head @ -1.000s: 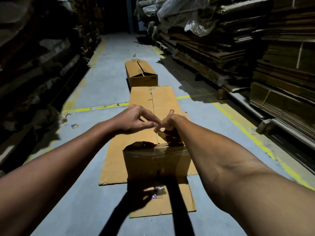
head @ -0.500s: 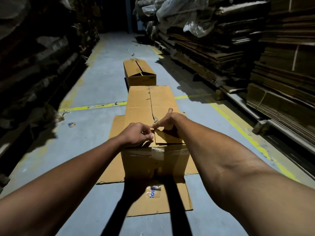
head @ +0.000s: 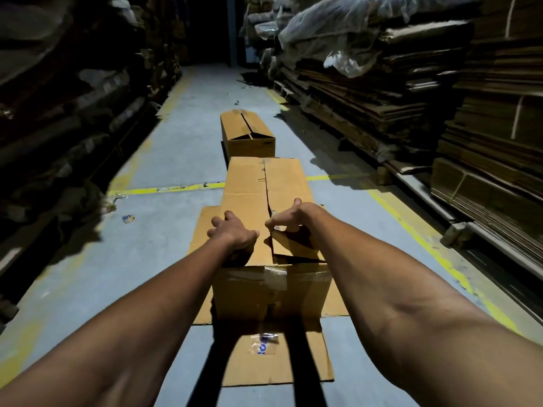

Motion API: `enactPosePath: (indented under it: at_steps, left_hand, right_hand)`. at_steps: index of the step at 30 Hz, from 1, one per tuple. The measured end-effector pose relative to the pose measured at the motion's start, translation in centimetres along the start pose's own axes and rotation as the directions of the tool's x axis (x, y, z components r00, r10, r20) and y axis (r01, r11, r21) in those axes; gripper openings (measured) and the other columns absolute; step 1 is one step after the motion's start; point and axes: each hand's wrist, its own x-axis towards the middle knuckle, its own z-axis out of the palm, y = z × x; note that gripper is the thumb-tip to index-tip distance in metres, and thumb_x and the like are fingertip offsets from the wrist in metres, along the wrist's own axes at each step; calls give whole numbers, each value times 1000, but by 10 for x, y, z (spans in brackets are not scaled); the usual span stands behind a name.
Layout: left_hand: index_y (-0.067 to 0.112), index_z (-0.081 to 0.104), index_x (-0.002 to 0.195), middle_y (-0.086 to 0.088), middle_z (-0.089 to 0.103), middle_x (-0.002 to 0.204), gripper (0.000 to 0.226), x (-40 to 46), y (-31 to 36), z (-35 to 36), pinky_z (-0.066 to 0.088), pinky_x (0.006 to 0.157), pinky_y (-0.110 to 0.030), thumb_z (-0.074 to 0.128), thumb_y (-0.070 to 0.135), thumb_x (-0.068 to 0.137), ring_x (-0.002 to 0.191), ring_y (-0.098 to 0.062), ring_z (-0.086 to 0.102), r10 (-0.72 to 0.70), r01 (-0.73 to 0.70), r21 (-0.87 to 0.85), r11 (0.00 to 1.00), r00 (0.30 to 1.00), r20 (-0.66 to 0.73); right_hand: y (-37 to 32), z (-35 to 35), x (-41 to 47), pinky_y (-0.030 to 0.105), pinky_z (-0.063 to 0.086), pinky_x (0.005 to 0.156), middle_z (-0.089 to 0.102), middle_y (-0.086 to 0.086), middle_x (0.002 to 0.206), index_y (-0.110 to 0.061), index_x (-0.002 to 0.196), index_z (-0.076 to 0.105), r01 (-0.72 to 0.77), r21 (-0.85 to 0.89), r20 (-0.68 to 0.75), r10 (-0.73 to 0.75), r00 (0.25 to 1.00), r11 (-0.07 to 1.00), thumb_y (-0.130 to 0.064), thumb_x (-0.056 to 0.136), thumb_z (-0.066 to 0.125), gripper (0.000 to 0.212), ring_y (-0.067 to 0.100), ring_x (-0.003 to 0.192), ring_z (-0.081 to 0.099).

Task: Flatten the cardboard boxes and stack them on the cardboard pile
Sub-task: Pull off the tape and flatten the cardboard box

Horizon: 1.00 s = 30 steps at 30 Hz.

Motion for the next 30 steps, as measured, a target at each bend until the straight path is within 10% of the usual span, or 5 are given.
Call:
enactPosePath:
  at_steps: [4, 11, 21, 27, 30]
  left_hand:
    - [4, 55, 134, -15, 67, 126, 78, 4, -10, -48, 57, 88, -39, 86, 51, 80, 112, -31, 67, -45, 42, 14, 999, 957, 287]
    - [3, 64, 103, -15, 68, 116, 51, 19, -32, -39, 63, 82, -46, 70, 53, 95, 99, -33, 69, 42, -8, -177, 984, 981, 189]
    - [5, 75, 88, -7, 79, 94, 38, 14, -23, -85, 59, 81, -32, 75, 43, 96, 86, -20, 79, -150, 82, 133, 988, 737, 659]
    - [-1, 65, 103, -17, 71, 103, 36, 35, -13, -44, 62, 83, -39, 72, 34, 98, 94, -34, 72, 121, -110, -60, 992, 966, 228]
    - [3, 69, 90, -16, 74, 91, 26, 39, -11, -60, 62, 83, -35, 67, 26, 103, 92, -31, 74, 21, -65, 83, 994, 894, 448]
  right_hand:
    - [5, -28, -31, 39, 50, 78, 59, 10, 123, -17, 111, 59, 19, -126, 307, 21, 951, 992, -54, 87, 75, 47, 27, 110, 57]
    - [26, -12, 20, 47, 44, 112, 40, 12, 153, -15, 159, 14, -93, 165, -49, 102, 994, 982, -75, 66, 83, 131, 39, 140, 45]
    - [52, -28, 19, 50, 49, 107, 53, 20, 144, -3, 148, 37, -193, 231, 74, 180, 981, 954, -76, 93, 52, 92, 39, 121, 60]
    - [47, -6, 65, 50, 54, 92, 58, 14, 143, -10, 149, 47, -28, 297, -135, 71, 988, 954, -84, 76, 64, 105, 39, 122, 62]
    - [44, -10, 45, 44, 56, 84, 66, 12, 124, -7, 138, 56, -65, 252, -114, 97, 989, 966, -86, 71, 66, 103, 34, 107, 68]
